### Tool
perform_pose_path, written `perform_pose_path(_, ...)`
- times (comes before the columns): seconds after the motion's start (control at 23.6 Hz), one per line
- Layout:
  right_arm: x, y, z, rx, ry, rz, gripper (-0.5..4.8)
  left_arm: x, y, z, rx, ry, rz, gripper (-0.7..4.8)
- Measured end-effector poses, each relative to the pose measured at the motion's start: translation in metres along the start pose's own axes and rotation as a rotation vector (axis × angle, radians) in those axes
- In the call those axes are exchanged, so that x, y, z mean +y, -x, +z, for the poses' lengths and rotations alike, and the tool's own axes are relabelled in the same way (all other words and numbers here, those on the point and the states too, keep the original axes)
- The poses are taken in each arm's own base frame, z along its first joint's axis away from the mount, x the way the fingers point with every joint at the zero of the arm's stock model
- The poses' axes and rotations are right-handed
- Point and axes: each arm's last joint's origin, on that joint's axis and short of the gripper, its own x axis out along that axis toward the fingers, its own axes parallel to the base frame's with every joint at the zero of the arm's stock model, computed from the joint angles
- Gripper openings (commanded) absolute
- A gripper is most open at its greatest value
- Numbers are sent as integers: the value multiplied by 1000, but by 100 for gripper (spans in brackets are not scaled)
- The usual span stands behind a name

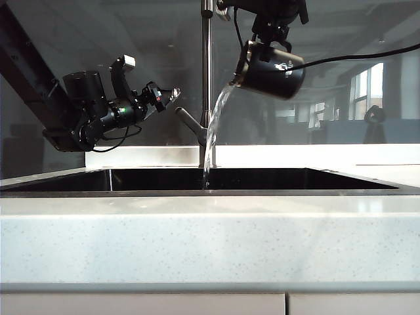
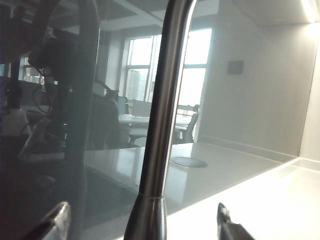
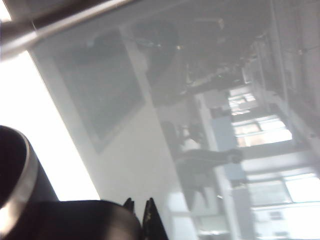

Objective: Pick up the mug next to the sink, go to the faucet to get some water, pour the water into the sink, and finally put the mug back to its place.

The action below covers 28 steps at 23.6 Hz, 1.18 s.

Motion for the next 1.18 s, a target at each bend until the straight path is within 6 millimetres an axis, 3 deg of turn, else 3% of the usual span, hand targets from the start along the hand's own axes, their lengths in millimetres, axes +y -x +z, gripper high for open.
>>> perform_pose_path(0.38, 0, 0, 0, 15, 297, -3, -1, 0, 0, 0, 0, 0, 0, 371)
perform_pose_path(1.18, -3, 1, 0, 13, 488, -19, -1, 2, 0, -5, 44, 36, 20, 371)
